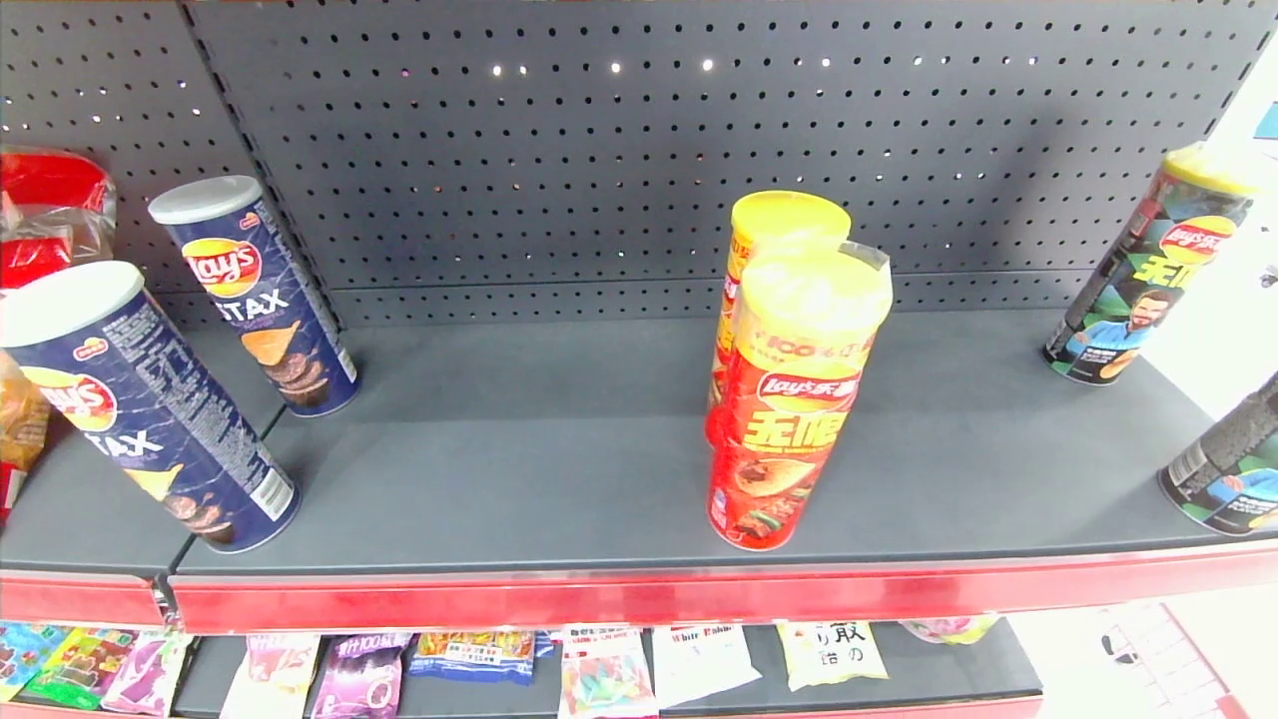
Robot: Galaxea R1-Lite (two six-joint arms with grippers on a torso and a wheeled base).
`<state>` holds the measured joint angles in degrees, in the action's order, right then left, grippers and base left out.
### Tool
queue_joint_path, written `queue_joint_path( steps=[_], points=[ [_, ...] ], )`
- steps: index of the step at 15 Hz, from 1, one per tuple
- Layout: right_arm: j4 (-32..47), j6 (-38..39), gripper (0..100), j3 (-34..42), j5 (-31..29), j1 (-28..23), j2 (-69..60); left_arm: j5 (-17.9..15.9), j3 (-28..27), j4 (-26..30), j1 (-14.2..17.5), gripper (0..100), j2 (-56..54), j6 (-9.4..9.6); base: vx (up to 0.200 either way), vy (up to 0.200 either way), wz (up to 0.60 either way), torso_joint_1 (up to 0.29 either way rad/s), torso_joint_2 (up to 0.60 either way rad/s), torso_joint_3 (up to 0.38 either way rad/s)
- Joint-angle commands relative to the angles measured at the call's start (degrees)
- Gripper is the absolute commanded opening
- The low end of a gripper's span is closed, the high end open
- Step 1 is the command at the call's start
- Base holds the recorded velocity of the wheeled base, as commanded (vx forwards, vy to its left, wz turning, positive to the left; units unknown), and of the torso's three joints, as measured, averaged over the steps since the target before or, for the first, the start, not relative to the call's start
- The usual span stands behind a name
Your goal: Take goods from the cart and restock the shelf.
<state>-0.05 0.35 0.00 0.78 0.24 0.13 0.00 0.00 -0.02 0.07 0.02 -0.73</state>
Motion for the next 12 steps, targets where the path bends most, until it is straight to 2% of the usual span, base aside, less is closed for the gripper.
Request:
queue_joint_path(
  steps=[1,2,5,9,12],
  points=[
    [0.0,0.0,100,0.0,0.0,0.0,0.0,0.0,0.0,-0.1,0.0,100,0.0,-0.06,-0.200,0.000,0.00,0.012,0.00,-0.002],
    [0.0,0.0,100,0.0,0.0,0.0,0.0,0.0,0.0,0.0,0.0,100,0.0,0.03,-0.200,0.000,0.00,-0.002,0.00,-0.002],
    [0.0,0.0,100,0.0,0.0,0.0,0.0,0.0,0.0,-0.1,0.0,100,0.0,0.03,0.000,0.000,0.00,0.000,0.00,0.000],
    [0.0,0.0,100,0.0,0.0,0.0,0.0,0.0,0.0,0.0,0.0,100,0.0,0.03,0.000,-0.200,0.00,0.010,0.01,0.006],
    [0.0,-0.1,100,0.0,0.0,0.0,0.0,0.0,0.0,0.0,0.0,100,0.0,0.03,0.000,0.000,0.00,0.000,0.00,0.000]
  ],
)
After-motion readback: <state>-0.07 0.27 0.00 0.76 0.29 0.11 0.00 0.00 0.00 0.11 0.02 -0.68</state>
